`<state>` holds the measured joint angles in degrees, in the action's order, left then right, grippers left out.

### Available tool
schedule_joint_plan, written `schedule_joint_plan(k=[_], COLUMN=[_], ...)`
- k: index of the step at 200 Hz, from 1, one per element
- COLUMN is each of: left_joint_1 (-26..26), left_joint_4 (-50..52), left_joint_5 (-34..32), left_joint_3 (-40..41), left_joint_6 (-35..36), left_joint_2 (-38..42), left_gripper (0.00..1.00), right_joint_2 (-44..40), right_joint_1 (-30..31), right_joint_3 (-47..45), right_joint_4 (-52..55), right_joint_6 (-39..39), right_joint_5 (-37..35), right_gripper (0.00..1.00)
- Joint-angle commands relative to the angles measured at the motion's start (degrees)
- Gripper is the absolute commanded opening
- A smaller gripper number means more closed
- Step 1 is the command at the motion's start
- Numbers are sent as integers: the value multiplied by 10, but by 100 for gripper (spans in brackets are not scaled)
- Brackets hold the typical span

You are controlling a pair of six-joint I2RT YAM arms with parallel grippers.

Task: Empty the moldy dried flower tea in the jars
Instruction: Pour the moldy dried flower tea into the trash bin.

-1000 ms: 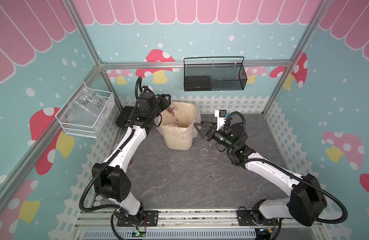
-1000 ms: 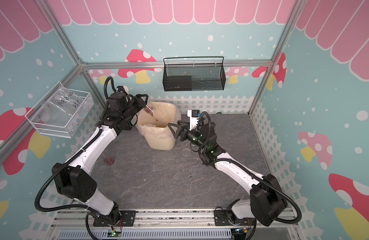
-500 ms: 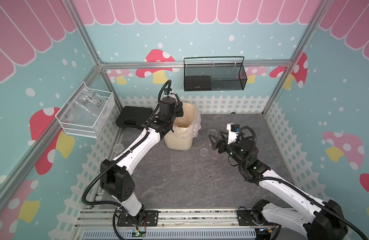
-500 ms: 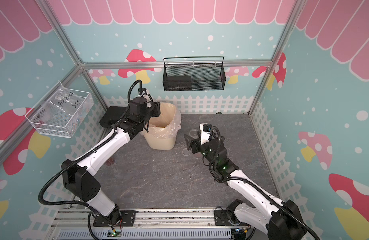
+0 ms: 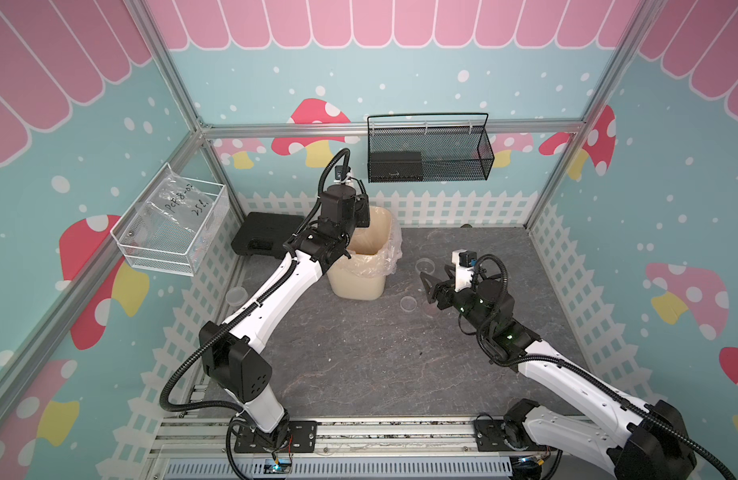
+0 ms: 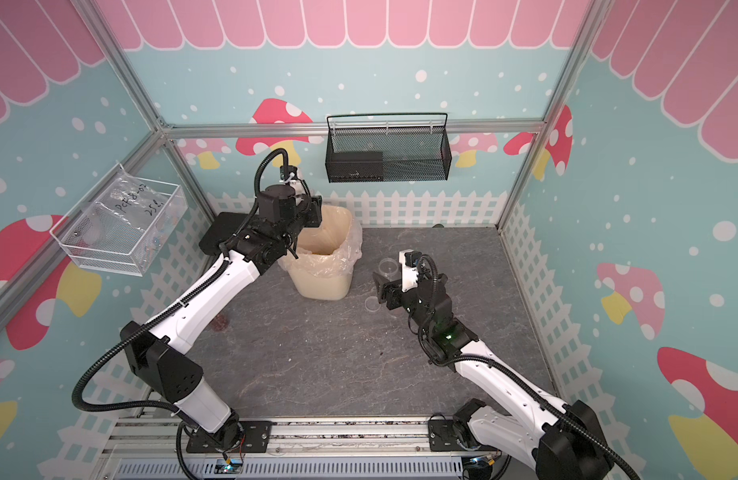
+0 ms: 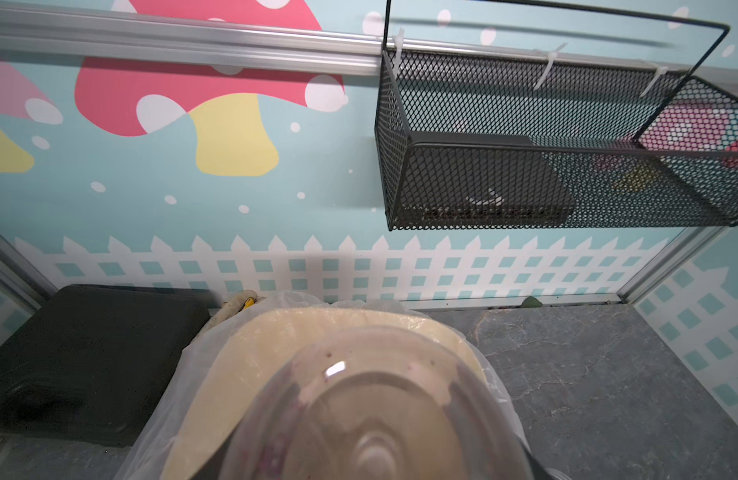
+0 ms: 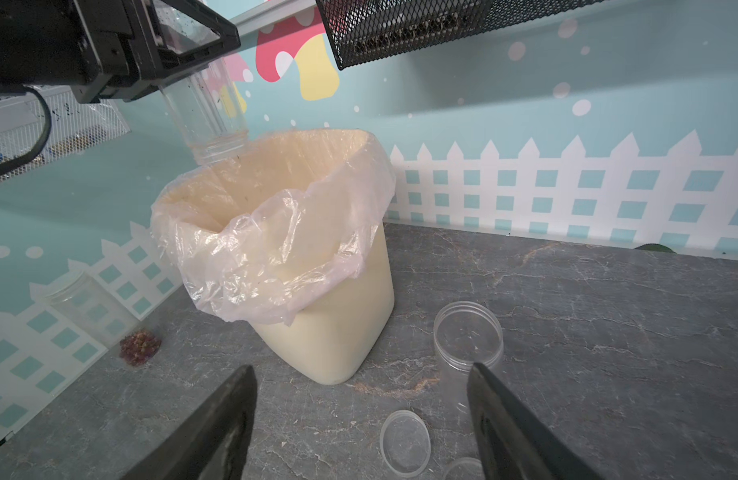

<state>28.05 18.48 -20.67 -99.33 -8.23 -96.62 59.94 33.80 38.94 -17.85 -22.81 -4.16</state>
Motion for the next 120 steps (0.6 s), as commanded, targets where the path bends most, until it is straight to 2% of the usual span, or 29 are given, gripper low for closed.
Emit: schedule_joint_plan(k=[1, 8, 20, 29, 37, 43, 51, 58, 71, 79, 91, 105, 120], left_joint_1=[20, 15, 2, -2, -19, -30, -34, -35, -60, -61, -60, -80, -98], left_joint_4=[26, 35, 42, 41, 51, 51, 40, 43, 61, 54, 58, 54, 4], left_joint_5=[-78, -80, -16, -25, -16, 17, 64, 64, 80, 110, 122, 155, 194], left_joint_3=[-23, -27, -27, -31, -32, -28, -25, -31, -38, -36, -37, -20, 24], left_joint_6=[67, 39, 18, 15, -30, -62, -54, -52, -118, -114, -125, -185, -249], left_joint_2=[-17, -18, -17, -18, -16, -14, -14, -16, -18, -20, -20, -10, 13], left_gripper=[0, 0, 0, 0, 0, 0, 0, 0, 0, 0, 0, 0, 0], right_joint_2=[5, 7, 11, 14, 15, 16, 18, 20, 26, 29, 34, 40, 45], right_joint_1=[-1, -1, -1, -1, -1, -1, -1, -1, -1, -1, -1, -1, -1], right_joint_3=[0, 1, 3, 6, 8, 8, 9, 11, 17, 20, 25, 35, 48], right_joint_4=[14, 14, 16, 17, 18, 20, 22, 26, 34, 36, 35, 34, 31], right_joint_6=[25, 24, 24, 24, 23, 22, 19, 16, 11, 8, 0, -8, -28], right_joint_5=[-15, -16, -14, -12, -11, -10, -9, -8, -1, 5, 14, 28, 50], right_gripper=[81, 81, 81, 80, 80, 80, 80, 80, 80, 80, 80, 80, 80])
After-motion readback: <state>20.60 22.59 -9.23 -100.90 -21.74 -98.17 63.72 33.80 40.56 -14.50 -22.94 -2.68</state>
